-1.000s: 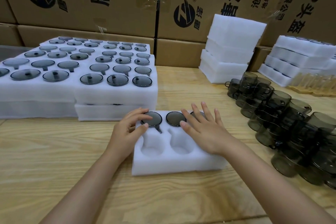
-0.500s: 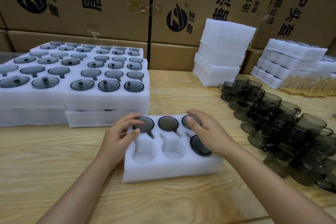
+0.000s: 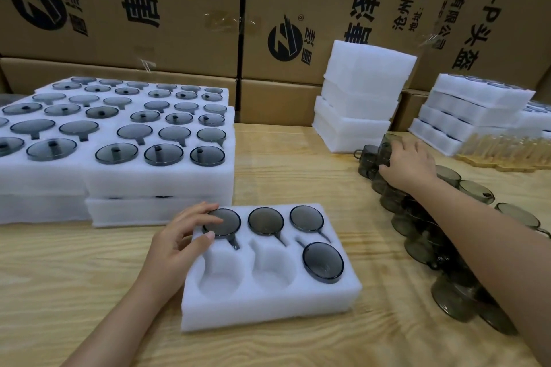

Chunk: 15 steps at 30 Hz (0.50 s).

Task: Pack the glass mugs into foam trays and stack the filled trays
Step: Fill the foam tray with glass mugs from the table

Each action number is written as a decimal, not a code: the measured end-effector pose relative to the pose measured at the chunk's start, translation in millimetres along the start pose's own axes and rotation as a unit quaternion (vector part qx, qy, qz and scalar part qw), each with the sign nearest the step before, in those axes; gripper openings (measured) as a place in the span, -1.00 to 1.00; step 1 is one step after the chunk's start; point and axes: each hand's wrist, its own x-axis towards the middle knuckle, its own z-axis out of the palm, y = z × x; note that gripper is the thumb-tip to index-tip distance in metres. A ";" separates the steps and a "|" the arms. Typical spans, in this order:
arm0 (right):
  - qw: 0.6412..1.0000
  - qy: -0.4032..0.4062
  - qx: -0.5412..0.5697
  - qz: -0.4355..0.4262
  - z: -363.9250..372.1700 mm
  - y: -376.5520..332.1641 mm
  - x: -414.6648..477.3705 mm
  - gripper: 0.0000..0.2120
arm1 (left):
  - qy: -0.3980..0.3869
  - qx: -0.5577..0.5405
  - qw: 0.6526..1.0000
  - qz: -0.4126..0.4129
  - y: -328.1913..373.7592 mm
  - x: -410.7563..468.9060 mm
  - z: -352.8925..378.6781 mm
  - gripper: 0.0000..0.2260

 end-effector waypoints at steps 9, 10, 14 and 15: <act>0.996 -0.007 -0.088 -0.008 25.0 -3.3 16.7 -0.69 | 0.003 0.015 1.000 0.018 1.5 0.3 0.1 -0.82; 0.996 0.005 -0.091 -0.011 25.8 -2.9 18.1 -0.68 | 0.003 0.014 1.000 0.020 1.4 0.2 0.1 -0.82; 0.997 0.026 -0.066 -0.014 28.8 1.1 27.5 -0.65 | 0.003 0.011 1.000 0.021 -0.3 -0.6 -0.2 -0.82; 0.998 0.012 -0.064 -0.013 28.8 1.6 29.9 -0.68 | 0.004 0.010 1.000 0.021 -1.0 -0.8 -0.6 -0.82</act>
